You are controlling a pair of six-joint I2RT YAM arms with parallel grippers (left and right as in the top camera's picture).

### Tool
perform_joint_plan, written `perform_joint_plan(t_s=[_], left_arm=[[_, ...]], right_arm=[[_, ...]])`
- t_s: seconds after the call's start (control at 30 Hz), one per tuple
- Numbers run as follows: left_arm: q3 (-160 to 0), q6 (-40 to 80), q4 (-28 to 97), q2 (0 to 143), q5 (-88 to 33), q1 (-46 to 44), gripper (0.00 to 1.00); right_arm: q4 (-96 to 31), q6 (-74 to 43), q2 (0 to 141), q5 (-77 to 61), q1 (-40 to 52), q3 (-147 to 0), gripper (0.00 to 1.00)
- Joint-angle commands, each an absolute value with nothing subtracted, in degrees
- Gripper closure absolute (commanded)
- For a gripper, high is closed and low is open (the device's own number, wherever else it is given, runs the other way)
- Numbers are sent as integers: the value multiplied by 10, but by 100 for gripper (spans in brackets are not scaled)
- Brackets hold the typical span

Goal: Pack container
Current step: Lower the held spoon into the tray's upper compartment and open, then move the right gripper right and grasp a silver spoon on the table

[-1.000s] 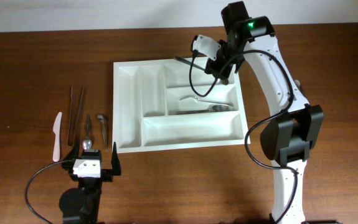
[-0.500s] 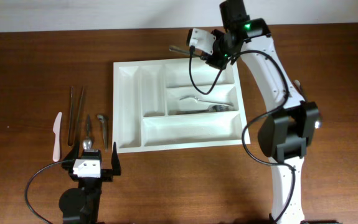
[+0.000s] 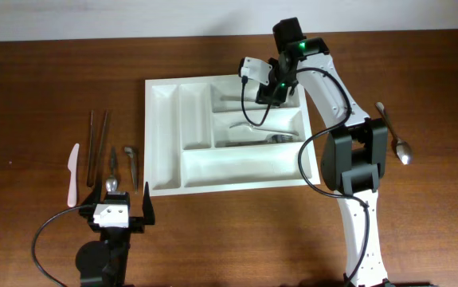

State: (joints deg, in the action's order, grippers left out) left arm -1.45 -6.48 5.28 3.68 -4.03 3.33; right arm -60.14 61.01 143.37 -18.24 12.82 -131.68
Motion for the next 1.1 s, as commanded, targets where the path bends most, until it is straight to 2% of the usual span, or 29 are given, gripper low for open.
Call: perform_joint_plan(t_s=[0.0,0.2,0.33,0.53,0.87,1.07], left_arm=[[-10,-74,52,32,-34,30,1],[-10,-74,51,32,-34,30,1],[-10,-74,52,32,-34,30,1],[-10,-74,51,32,-34,30,1],[-10,-74,51,32,-34,30,1],[-10,-74,52,32,-34,30,1]], right_arm=[[-603,551,1405,-183,117,-1324,38],[-669,349,1339,-94,73,-1357,38],[-755,322,1300,-39,21,-1357,39],[-819,321,1308,-36,-67,-1348,44],[-734,321,1336,-34,-204,-1227,49],[-669,321,1336,-34,-236,-1141,53]])
